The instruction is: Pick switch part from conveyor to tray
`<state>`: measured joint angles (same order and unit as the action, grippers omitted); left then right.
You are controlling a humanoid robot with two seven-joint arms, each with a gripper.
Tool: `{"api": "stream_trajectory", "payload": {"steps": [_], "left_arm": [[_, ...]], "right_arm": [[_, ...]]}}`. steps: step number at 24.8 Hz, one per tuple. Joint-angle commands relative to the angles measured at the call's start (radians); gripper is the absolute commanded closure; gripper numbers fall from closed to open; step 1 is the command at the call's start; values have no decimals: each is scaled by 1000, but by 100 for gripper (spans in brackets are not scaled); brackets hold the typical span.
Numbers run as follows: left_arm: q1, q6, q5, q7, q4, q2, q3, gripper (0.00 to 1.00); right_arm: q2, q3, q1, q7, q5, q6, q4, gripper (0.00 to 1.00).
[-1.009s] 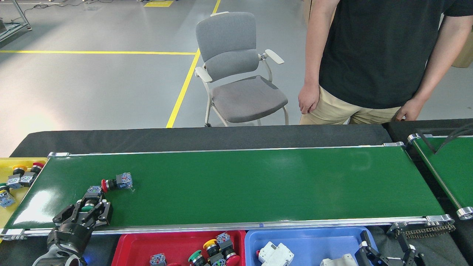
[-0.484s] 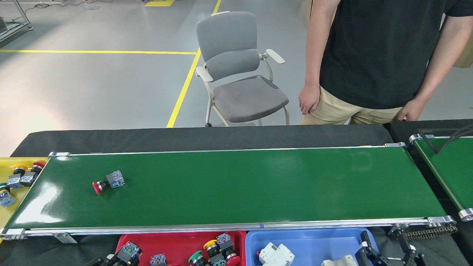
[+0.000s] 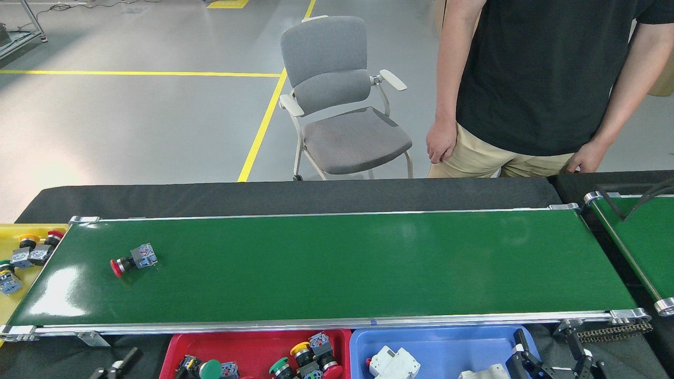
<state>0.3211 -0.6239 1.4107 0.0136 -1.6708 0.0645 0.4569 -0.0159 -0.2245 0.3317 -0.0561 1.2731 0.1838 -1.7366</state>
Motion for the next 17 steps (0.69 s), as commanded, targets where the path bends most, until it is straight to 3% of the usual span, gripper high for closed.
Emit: {"api": "stream_trajectory", "payload": {"steps": [1,5,10,14,17], "left_arm": [[-13,88,-1,16,13,9,11,0],[-68,138,5,28,74,20,9,0],[-160,148,2,34,169,81,9,0],[-148,144,4,126,174,127,2,0],[-140,138,4,128,201,144,0,0]], "right_arm": [[5,-4,-3,-8,-3,-1,-12,1],[5,-4,-2,-8,-3,0,-12,1],[4,-4,-3,-8,-1,0,-12,1],[2,-4,-3,-8,-3,0,-14,1],[2,-4,-3,-8,-1,0,-14,1]]}}
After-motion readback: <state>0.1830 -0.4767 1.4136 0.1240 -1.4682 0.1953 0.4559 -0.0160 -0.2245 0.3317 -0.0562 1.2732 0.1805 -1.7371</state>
